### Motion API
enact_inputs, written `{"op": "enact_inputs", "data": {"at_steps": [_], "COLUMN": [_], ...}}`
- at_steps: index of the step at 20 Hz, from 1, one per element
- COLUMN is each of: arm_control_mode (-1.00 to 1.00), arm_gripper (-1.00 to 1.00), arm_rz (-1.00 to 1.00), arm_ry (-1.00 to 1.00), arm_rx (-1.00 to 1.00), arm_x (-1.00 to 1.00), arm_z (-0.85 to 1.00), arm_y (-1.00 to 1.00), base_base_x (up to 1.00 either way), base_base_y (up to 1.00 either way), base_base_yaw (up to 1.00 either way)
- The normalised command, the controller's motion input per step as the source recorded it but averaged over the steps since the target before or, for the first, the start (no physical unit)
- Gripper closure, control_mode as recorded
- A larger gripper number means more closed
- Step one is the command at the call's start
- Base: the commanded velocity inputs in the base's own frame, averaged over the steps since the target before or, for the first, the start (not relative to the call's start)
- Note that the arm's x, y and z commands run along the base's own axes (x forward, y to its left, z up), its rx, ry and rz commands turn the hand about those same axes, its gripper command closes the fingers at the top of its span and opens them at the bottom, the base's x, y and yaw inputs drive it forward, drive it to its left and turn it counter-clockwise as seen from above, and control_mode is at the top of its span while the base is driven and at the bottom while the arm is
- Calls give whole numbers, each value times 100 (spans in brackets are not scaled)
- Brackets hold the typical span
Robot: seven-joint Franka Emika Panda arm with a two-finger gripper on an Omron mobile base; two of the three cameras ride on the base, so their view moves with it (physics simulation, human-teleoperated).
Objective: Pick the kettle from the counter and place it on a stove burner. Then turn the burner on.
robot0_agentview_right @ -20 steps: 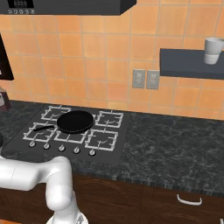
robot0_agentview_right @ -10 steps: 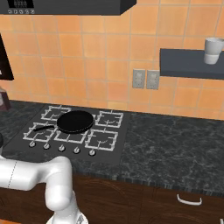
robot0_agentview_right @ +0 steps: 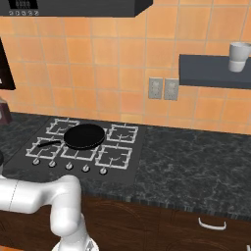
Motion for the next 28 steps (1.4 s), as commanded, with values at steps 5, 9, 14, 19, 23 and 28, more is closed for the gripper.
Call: {"op": "enact_inputs", "data": {"at_steps": [5,9,14,19,23,28], "arm_control_mode": [-100,-100,-100,-100,-100,-100], "arm_gripper": [-100,100,100,100,100,100], "arm_rz": [0,0,0,0,0,2], "arm_ry": [0,0,0,-7,-17,-3], "arm_rx": [0,0,0,0,0,0], "arm_x": [0,0,0,1,19,9], "arm_z": [-2,0,0,4,73,63], "arm_y": [0,0,0,0,-6,-56], "base_base_x": [0,0,0,0,0,0], "base_base_y": [0,0,0,0,0,0], "base_base_yaw": [0,0,0,0,0,0]}}
